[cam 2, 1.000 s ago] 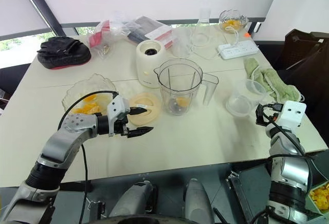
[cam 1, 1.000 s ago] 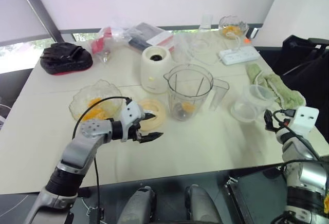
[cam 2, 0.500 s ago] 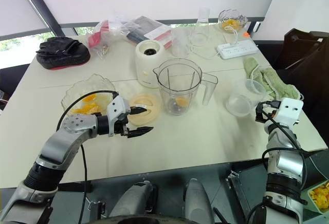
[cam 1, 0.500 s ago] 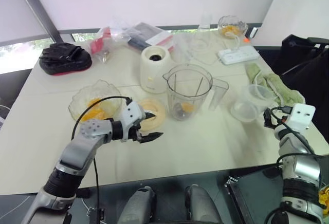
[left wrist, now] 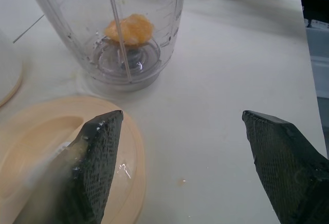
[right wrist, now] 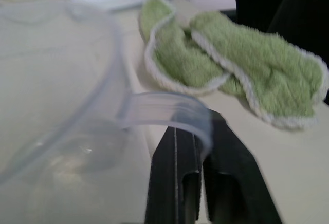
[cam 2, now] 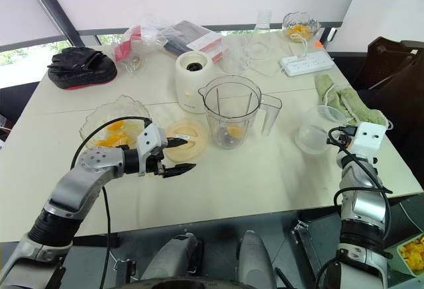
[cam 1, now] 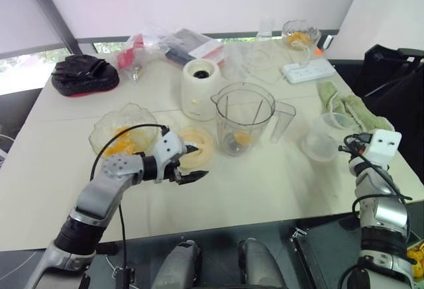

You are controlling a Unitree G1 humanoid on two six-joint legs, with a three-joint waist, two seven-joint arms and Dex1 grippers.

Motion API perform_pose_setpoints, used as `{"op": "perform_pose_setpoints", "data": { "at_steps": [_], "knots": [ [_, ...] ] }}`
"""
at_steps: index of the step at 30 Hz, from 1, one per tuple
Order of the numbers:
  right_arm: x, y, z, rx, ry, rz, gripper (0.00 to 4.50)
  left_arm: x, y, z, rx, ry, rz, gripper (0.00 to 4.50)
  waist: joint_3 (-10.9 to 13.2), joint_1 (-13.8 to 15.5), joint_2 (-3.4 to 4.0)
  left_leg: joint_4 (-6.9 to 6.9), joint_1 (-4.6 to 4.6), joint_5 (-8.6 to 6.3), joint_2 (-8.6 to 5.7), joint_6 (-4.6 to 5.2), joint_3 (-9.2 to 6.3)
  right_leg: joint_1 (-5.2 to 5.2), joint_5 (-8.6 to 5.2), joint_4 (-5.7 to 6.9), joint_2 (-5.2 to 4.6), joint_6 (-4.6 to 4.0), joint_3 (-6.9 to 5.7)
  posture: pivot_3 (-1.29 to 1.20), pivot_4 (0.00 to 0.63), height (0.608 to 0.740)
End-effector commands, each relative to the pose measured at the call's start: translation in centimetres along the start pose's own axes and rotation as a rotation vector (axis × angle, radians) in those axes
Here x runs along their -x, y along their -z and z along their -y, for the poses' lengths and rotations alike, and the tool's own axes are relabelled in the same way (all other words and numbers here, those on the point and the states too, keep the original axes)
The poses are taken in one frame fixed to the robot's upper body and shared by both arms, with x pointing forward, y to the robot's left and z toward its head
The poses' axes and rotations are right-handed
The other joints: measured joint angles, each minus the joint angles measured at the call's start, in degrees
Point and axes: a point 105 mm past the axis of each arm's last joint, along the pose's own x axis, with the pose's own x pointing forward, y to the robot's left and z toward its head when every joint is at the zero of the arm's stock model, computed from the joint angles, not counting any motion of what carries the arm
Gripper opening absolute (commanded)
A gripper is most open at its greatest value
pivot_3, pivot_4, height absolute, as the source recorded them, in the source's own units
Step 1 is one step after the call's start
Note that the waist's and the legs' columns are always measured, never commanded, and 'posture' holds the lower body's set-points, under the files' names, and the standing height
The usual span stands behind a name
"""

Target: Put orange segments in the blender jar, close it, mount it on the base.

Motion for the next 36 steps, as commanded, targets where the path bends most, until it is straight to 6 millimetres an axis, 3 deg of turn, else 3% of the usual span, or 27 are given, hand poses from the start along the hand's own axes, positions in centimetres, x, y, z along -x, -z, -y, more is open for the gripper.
{"op": "perform_pose_setpoints", "data": {
  "at_steps": [1,6,10,24,28,33,36],
  "knots": [
    [0.1,0.0,0.6,0.009,0.026,-0.001,0.03,0.2,-1.2,-0.2,-0.055,-0.008,0.024,3.89,0.00,0.26,0.00,0.00,0.00,0.00,0.00,0.00,-0.02,0.03,0.00,-0.02,0.00,0.00,-0.01,0.00,0.150,0.740],
    [0.1,-0.2,0.6,-0.002,0.037,0.007,0.03,0.3,-0.9,-0.2,-0.058,-0.013,0.021,3.89,0.00,0.17,0.00,-0.01,0.01,0.00,0.00,0.01,-0.01,0.09,0.01,-0.17,0.01,0.00,-0.01,0.00,0.150,0.740],
    [0.1,-1.7,0.4,-0.023,0.046,0.060,0.03,0.5,-0.8,-0.4,-0.057,-0.021,0.020,3.89,0.00,0.18,0.00,-0.06,0.01,0.00,0.00,0.01,-0.01,0.09,0.01,-0.21,0.00,-0.01,-0.01,0.00,0.150,0.740],
    [0.1,-11.8,-0.9,-0.124,0.073,0.353,0.03,0.9,-0.7,-2.3,-0.038,-0.078,0.027,3.89,0.12,-0.17,0.20,-0.63,0.04,0.17,0.01,-0.26,0.00,-0.14,0.02,-0.32,0.00,-0.01,0.01,0.00,0.150,0.740],
    [0.3,-17.9,-2.8,-0.067,-0.035,0.474,0.03,0.9,-0.9,-2.8,-0.037,-0.094,0.033,3.89,0.22,-0.59,0.35,-0.71,0.01,0.18,0.02,-0.28,0.06,-0.22,0.02,-0.33,-0.02,-0.01,0.02,0.00,0.150,0.740],
    [0.2,-21.1,-5.0,0.061,-0.154,0.505,0.03,0.8,-0.9,-3.0,-0.043,-0.095,0.036,3.89,0.22,-1.10,0.36,-0.74,0.01,0.17,0.04,-0.27,0.06,-0.22,0.02,-0.35,-0.01,-0.01,0.00,0.00,0.150,0.740],
    [0.8,-23.5,-7.5,0.188,-0.277,0.537,0.03,0.9,-1.0,-3.3,-0.044,-0.107,0.049,3.89,0.27,-1.21,0.40,-0.74,-0.01,0.17,0.04,-0.25,0.08,-0.22,0.02,-0.40,-0.01,-0.01,0.00,0.00,0.150,0.740]
  ]
}}
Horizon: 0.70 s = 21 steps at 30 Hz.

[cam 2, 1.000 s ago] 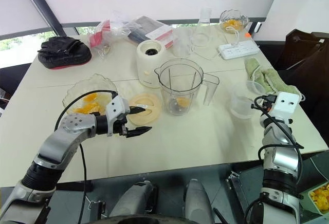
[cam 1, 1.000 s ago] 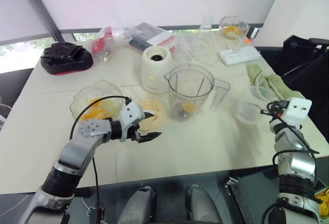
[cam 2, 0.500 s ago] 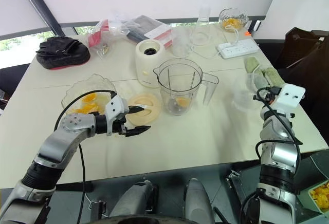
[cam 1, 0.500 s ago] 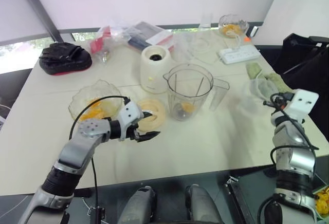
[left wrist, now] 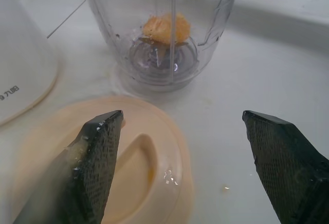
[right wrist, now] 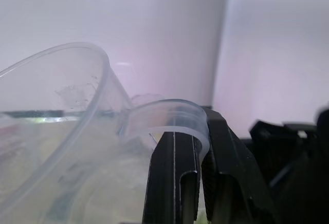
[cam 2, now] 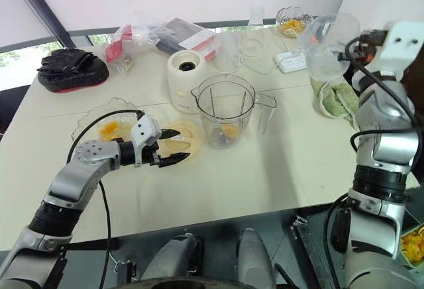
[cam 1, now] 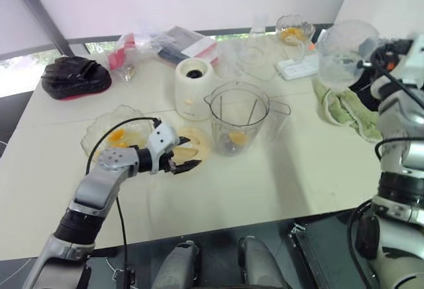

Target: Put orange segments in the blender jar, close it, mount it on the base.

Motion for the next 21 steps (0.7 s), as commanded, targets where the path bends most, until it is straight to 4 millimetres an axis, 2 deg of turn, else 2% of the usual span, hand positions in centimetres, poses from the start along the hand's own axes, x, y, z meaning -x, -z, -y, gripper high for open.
{"op": "perform_pose_setpoints", "data": {
  "at_steps": [1,6,10,15,21],
  "knots": [
    [-0.7,-4.8,-2.6,0.117,-0.167,0.105,0.03,0.3,-1.4,-0.7,-0.043,-0.026,0.057,3.89,0.03,-0.03,0.04,0.00,-0.01,0.00,0.00,0.00,0.05,-0.02,0.00,-0.02,-0.01,0.00,0.01,0.00,0.150,0.740],
    [-0.7,-6.3,-4.9,0.225,-0.313,0.124,0.03,0.4,-2.0,-1.1,0.007,-0.048,0.127,3.89,0.05,0.13,0.01,0.00,-0.06,0.00,0.01,-0.01,0.03,-0.04,0.00,-0.06,-0.02,0.00,-0.02,0.00,0.150,0.740],
    [-0.5,-7.0,-6.6,0.323,-0.417,0.142,0.03,1.0,-4.2,-1.1,0.036,-0.055,0.280,3.89,0.07,0.20,-0.04,0.03,-0.23,0.04,0.00,-0.07,0.03,-0.17,0.01,-0.08,-0.04,0.01,-0.03,0.00,0.150,0.740],
    [-0.2,-7.2,-7.6,0.417,-0.486,0.161,0.03,1.7,-5.8,-0.6,0.049,-0.039,0.380,3.89,0.07,0.16,-0.04,0.07,-0.56,0.08,0.00,-0.14,0.05,-0.54,0.02,-0.04,-0.06,0.01,-0.03,0.00,0.150,0.740],
    [0.1,-7.7,-8.7,0.515,-0.540,0.199,0.03,1.9,-6.0,-0.3,0.060,-0.037,0.404,3.89,0.07,0.10,-0.04,0.05,-0.58,0.08,0.00,-0.15,0.07,-0.59,0.02,-0.03,-0.05,0.01,-0.02,0.00,0.150,0.740]
  ]
}}
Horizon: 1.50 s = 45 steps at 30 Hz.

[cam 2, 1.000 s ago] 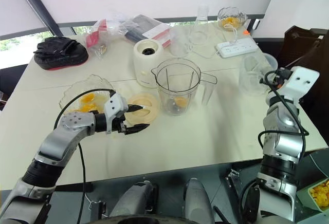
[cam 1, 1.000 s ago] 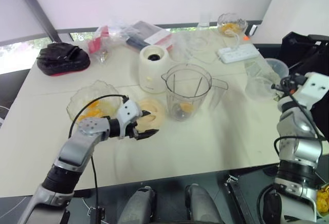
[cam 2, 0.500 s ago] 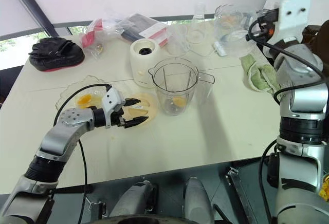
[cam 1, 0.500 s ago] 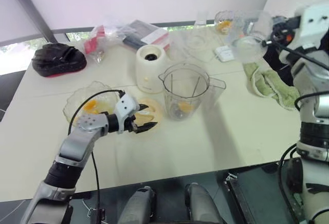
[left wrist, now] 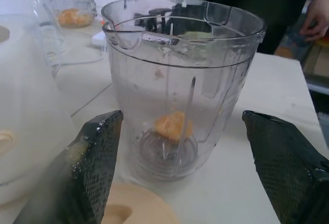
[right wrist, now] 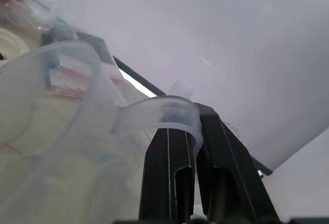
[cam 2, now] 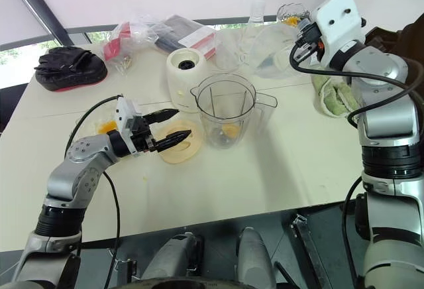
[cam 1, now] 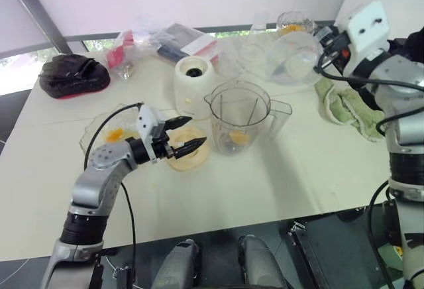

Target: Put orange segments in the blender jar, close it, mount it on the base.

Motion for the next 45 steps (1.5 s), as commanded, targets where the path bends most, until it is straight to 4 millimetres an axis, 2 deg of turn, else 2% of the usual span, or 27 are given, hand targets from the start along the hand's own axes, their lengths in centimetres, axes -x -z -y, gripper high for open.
{"op": "perform_pose_setpoints", "data": {
  "at_steps": [1,20,45],
  "knots": [
    [0.4,-4.2,0.9,0.143,0.013,0.127,0.03,0.1,-1.3,0.3,-0.034,0.000,0.049,3.89,0.00,0.04,0.00,0.00,0.00,0.00,0.00,0.00,0.00,0.00,0.00,0.00,0.00,0.00,0.00,0.00,0.150,0.740],
    [0.0,-5.1,-0.4,0.280,-0.047,0.170,0.03,-0.2,-0.6,0.3,-0.059,-0.010,0.023,3.89,0.00,0.07,0.00,0.01,0.00,0.00,0.00,-0.01,0.00,0.00,0.00,0.00,0.00,0.00,0.00,0.00,0.150,0.740],
    [0.3,-4.4,-0.7,0.264,-0.032,0.151,0.03,-0.2,-0.3,0.2,-0.074,0.005,-0.005,3.89,0.00,0.07,0.00,0.01,0.00,0.01,0.00,-0.01,0.00,-0.01,0.00,0.03,0.00,0.00,0.00,0.00,0.150,0.740]
  ]
}}
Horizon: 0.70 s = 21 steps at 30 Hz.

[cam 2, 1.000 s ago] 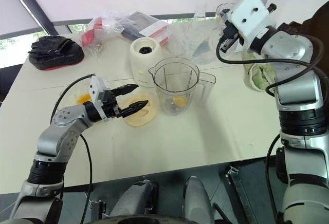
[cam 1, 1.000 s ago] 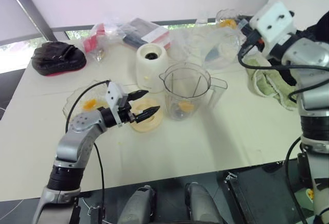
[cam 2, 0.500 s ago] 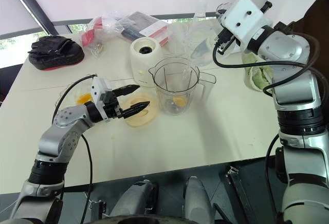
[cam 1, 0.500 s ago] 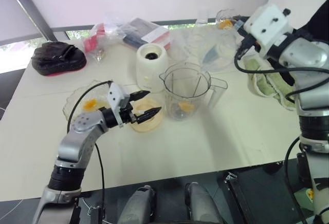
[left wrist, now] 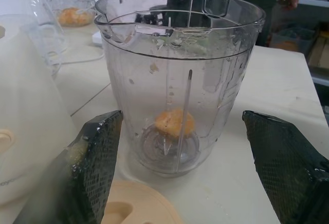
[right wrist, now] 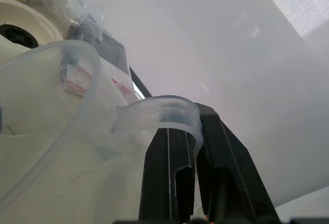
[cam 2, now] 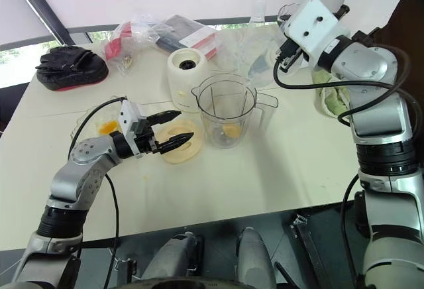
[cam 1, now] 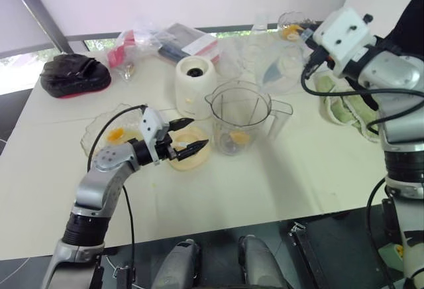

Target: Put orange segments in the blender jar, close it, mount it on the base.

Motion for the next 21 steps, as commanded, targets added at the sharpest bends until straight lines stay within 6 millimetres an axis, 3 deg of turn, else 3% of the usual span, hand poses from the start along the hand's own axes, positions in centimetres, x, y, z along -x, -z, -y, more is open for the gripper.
{"op": "perform_pose_setpoints", "data": {
  "at_steps": [1,11,19,21],
  "knots": [
    [0.8,-1.9,1.7,0.023,0.079,0.062,0.03,0.1,-0.7,-0.1,-0.033,0.003,0.015,3.89,0.00,0.00,0.00,0.00,0.00,0.00,0.00,0.00,0.00,0.00,0.00,0.00,0.00,0.00,0.00,0.00,0.150,0.740],
    [1.1,-1.2,1.6,-0.030,0.097,0.036,0.03,0.0,-0.5,0.0,-0.031,0.009,0.010,3.89,0.00,0.01,0.00,0.01,0.00,0.00,-0.01,0.00,0.00,0.00,0.00,0.01,0.00,0.00,0.00,0.00,0.150,0.740],
    [1.7,0.9,2.0,-0.337,0.198,-0.019,0.03,0.1,-0.4,-0.1,-0.031,0.012,0.004,3.89,-0.01,0.01,0.00,0.02,0.00,0.00,0.00,0.00,-0.01,0.00,0.00,0.03,-0.01,0.00,0.00,0.00,0.150,0.740],
    [2.1,2.1,2.8,-0.557,0.289,-0.038,0.03,0.1,-0.4,-0.1,-0.031,0.012,0.000,3.89,-0.01,0.01,-0.02,0.02,0.00,0.00,0.00,0.00,-0.01,0.00,0.00,0.04,-0.01,-0.01,0.01,0.00,0.150,0.740]
  ]
}}
